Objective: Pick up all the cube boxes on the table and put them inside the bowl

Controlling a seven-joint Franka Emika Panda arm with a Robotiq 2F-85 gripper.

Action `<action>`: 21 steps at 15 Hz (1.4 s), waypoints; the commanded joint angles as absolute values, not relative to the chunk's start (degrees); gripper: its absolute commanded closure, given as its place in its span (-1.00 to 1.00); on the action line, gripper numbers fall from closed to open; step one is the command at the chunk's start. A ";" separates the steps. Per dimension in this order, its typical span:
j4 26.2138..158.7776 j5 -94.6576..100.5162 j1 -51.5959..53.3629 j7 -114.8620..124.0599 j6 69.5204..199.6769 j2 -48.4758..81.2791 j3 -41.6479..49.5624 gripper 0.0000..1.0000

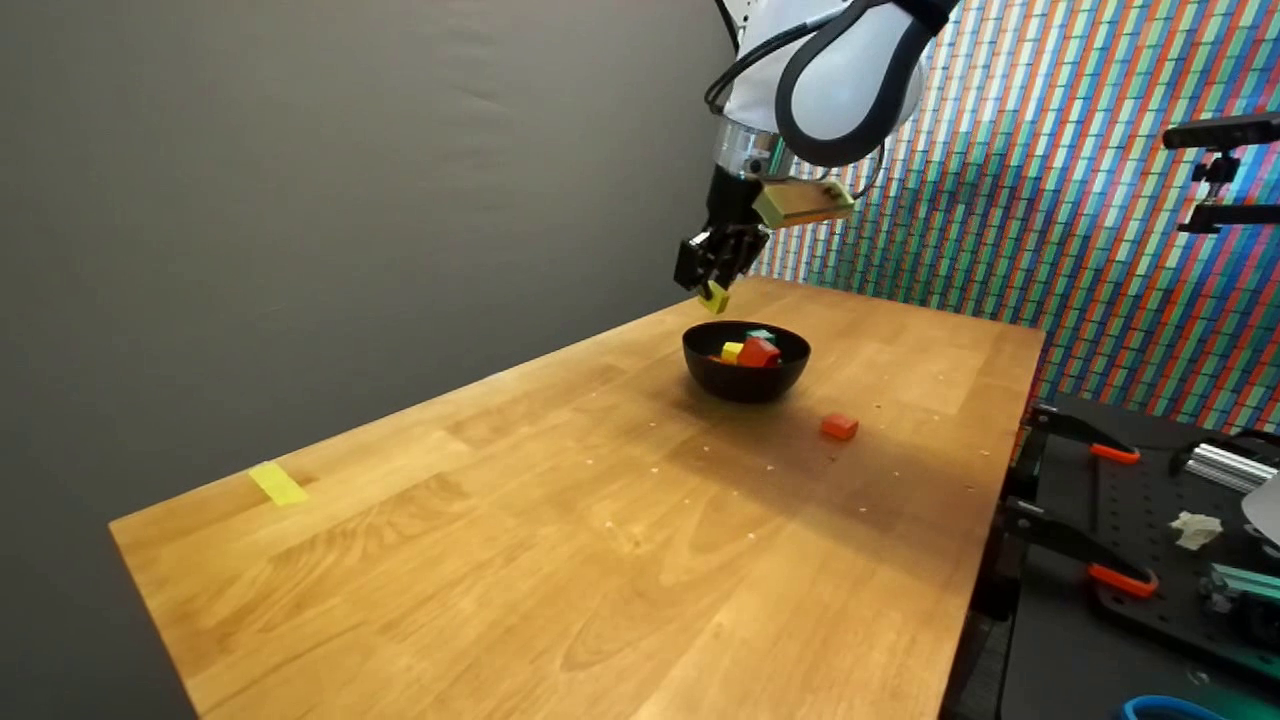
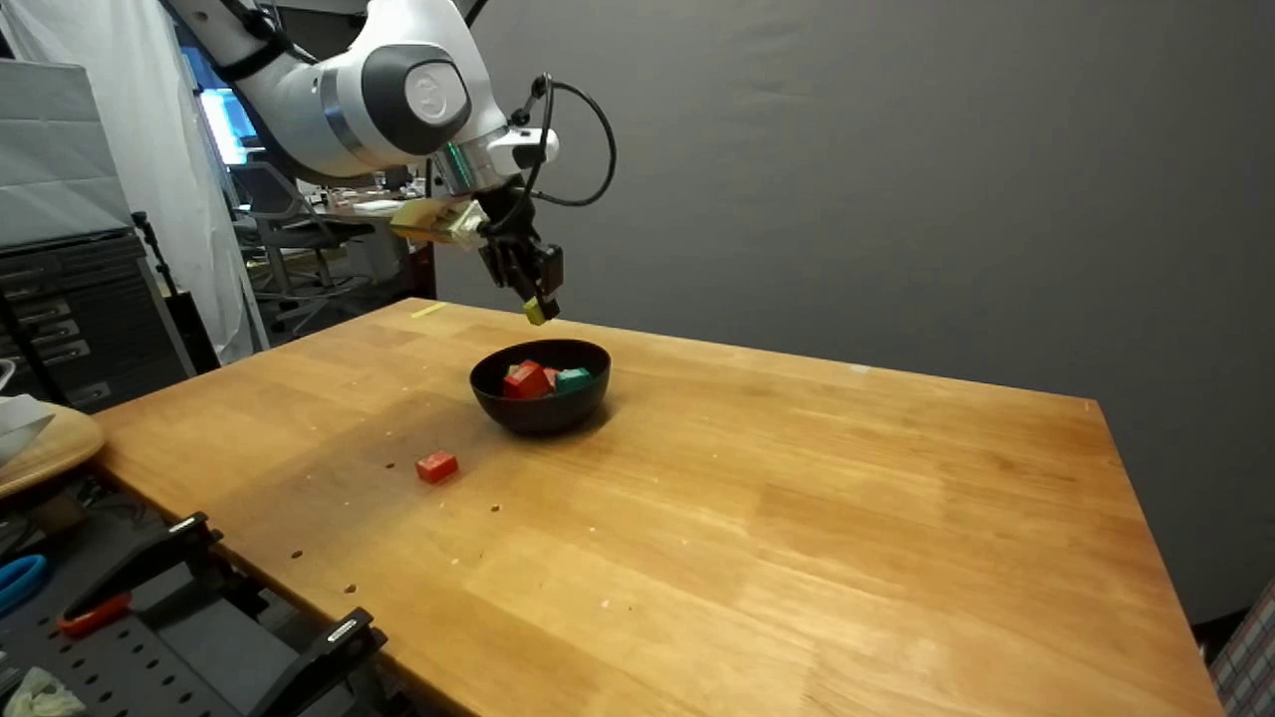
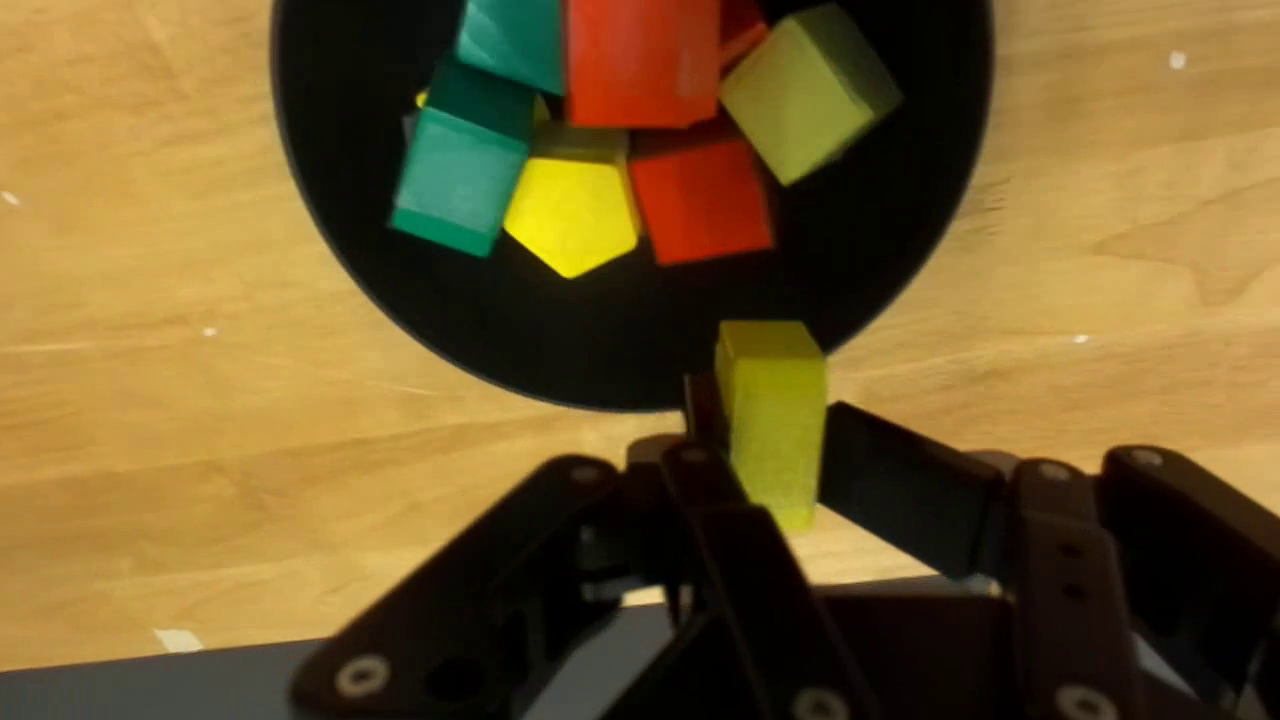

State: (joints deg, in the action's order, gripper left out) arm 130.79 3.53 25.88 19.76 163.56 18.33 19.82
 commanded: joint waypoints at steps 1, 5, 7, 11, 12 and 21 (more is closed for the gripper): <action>124.35 14.16 26.74 31.39 156.58 20.35 20.72 -0.20; 123.83 21.86 24.42 37.08 147.13 17.54 17.25 -0.78; 126.02 21.92 21.98 33.83 141.37 14.41 13.78 -1.00; 124.93 22.50 18.47 36.16 141.86 16.61 9.69 -1.00; 124.86 22.46 18.11 36.11 141.88 16.86 9.42 -1.00; 139.05 10.99 11.98 34.71 141.65 4.62 2.43 -1.00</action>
